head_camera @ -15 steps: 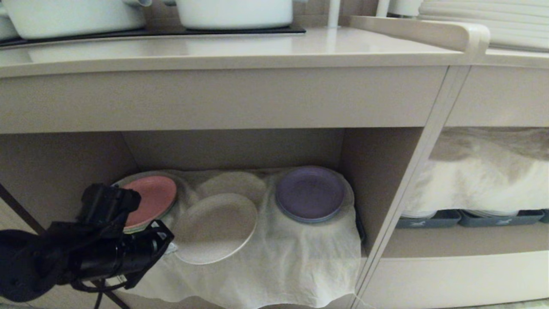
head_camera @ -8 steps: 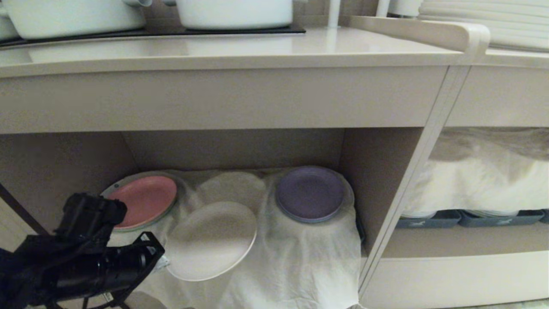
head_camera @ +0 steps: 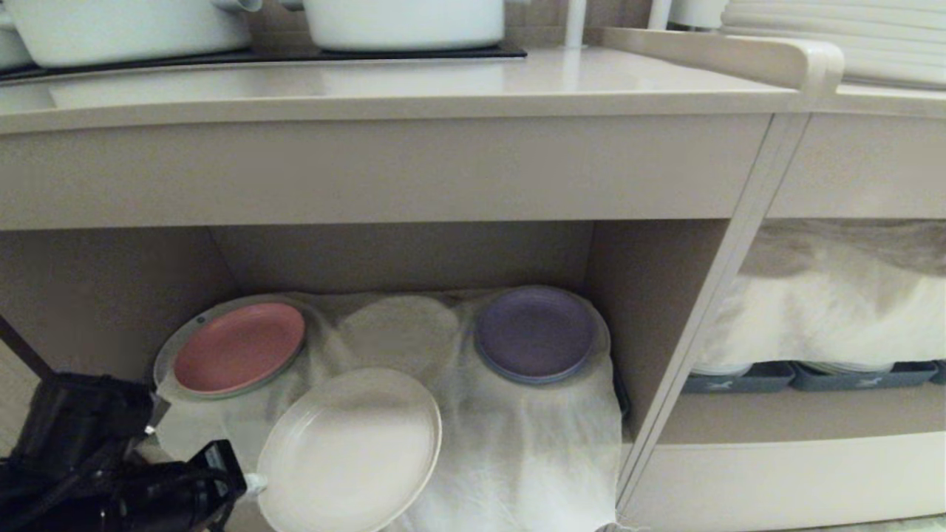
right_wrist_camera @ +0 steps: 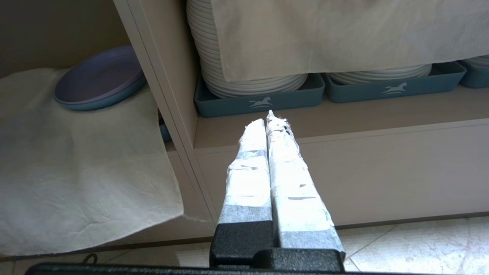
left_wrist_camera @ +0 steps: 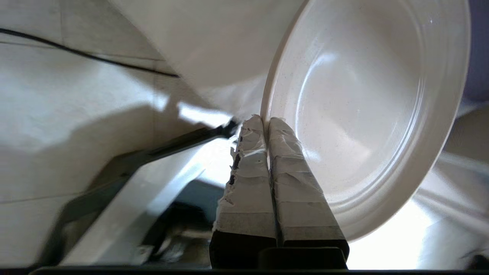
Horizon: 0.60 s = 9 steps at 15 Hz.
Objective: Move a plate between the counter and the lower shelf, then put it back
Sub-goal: Put the plate
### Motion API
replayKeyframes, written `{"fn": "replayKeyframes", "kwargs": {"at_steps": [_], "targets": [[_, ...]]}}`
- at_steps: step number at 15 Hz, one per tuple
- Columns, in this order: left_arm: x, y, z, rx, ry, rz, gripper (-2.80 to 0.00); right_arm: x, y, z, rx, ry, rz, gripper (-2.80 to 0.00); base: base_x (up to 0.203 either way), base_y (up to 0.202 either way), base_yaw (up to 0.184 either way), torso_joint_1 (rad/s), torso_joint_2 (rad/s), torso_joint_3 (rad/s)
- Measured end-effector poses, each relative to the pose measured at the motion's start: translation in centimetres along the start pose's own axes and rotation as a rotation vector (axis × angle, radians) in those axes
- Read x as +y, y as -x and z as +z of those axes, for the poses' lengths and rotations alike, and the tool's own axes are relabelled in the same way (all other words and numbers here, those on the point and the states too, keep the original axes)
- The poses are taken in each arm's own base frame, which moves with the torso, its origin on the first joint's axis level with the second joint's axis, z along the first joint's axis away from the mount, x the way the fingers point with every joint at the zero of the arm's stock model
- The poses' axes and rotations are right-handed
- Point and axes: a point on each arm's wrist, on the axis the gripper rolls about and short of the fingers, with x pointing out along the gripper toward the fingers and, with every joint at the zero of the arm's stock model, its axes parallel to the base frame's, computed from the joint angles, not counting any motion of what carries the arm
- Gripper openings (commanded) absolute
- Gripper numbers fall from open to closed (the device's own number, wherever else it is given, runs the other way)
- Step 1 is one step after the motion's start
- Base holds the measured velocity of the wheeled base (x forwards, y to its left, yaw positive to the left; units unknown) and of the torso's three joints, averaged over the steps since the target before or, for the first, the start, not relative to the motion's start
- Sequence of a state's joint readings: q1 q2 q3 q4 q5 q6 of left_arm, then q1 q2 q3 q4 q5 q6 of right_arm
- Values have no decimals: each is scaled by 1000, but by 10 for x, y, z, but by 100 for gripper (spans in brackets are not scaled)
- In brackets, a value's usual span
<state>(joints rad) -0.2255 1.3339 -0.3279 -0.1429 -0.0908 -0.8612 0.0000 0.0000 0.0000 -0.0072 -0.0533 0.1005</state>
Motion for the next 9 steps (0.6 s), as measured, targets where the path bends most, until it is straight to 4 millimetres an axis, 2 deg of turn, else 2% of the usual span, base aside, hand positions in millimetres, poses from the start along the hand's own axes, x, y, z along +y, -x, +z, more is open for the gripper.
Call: {"fn": "replayKeyframes", "kwargs": {"at_steps": [9], "targets": [[5,25,-13,32,-206,-73,-280,0,0,0,0,0,0,-280,0,0,0,0,0,0]]}}
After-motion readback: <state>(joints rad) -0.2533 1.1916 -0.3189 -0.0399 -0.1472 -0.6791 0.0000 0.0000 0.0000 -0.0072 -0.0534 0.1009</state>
